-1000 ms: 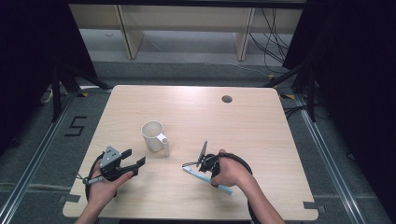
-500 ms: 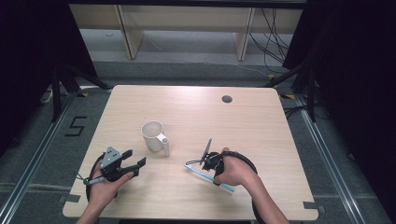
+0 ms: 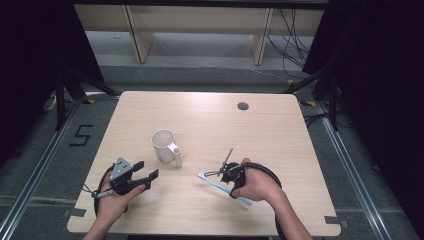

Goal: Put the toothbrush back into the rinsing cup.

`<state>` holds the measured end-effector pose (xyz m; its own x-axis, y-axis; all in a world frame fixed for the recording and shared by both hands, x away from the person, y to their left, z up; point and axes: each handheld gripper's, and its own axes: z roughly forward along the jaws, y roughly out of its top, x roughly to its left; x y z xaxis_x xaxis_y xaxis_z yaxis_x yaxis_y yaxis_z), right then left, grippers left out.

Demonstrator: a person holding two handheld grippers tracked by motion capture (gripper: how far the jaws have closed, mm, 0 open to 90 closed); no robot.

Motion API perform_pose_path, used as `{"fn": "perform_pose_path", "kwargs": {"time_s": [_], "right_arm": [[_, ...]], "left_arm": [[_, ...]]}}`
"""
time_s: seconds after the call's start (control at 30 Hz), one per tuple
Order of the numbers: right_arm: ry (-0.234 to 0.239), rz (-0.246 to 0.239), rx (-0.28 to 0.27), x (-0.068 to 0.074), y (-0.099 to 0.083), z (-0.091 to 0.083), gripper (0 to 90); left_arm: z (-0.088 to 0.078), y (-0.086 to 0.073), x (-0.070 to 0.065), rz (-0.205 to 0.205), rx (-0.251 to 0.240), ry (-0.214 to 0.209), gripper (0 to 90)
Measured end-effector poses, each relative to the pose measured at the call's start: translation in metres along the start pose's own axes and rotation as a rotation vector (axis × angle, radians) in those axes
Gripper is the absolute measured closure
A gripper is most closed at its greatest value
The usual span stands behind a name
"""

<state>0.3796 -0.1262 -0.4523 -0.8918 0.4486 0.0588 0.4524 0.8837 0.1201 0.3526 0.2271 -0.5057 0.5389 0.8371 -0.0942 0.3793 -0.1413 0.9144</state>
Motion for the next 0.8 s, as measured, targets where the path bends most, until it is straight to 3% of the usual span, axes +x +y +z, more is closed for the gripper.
{"fn": "perform_pose_path", "kwargs": {"time_s": [0.03,0.17,0.2,0.33,0.37,0.4,0.47,0.53,0.57,0.63,0.67,0.77,0.8], "right_arm": [[0.0,0.0,0.0,0.0,0.0,0.0,84.3],[0.0,0.034,-0.021,0.004,-0.002,-0.002,84.3],[0.007,0.014,-0.059,0.003,-0.005,-0.001,84.3],[0.008,-0.001,-0.103,0.005,-0.009,-0.002,84.3],[0.007,0.002,-0.106,0.006,-0.01,-0.001,84.3],[0.009,-0.004,-0.13,0.006,-0.01,-0.001,84.3],[0.012,0.009,-0.139,0.007,-0.011,-0.001,84.3],[0.016,-0.018,-0.195,0.007,-0.014,-0.002,84.3],[0.016,-0.018,-0.195,0.007,-0.014,-0.002,84.3],[0.01,-0.024,-0.228,0.007,-0.016,-0.002,84.3],[0.008,-0.022,-0.236,0.007,-0.017,-0.003,84.3],[0.004,-0.025,-0.268,0.007,-0.018,-0.004,84.3],[0.003,-0.034,-0.309,0.008,-0.02,-0.005,84.3]], "left_arm": [[0.0,-0.001,-0.002,-0.036,-0.001,0.0,31.4],[0.001,-0.001,0.0,-0.012,-0.001,-0.003,31.4],[0.001,-0.001,-0.001,-0.025,-0.002,-0.004,31.5],[0.0,-0.001,-0.001,-0.041,-0.002,-0.003,31.6],[0.0,-0.001,-0.001,-0.041,-0.002,-0.003,31.6],[0.0,0.0,0.0,-0.01,-0.002,-0.003,31.6],[0.0,0.0,0.0,-0.011,-0.003,-0.002,31.6],[0.0,0.0,0.0,-0.012,-0.005,-0.001,31.7],[0.0,0.0,0.0,-0.01,-0.005,-0.002,31.7],[0.0,-0.001,-0.002,-0.043,0.0,-0.005,31.7],[-0.001,0.0,-0.001,-0.02,0.0,-0.002,31.7],[0.0,0.0,-0.001,-0.016,-0.005,-0.004,31.7],[0.0,0.0,-0.001,-0.017,-0.004,-0.005,31.7]]}}
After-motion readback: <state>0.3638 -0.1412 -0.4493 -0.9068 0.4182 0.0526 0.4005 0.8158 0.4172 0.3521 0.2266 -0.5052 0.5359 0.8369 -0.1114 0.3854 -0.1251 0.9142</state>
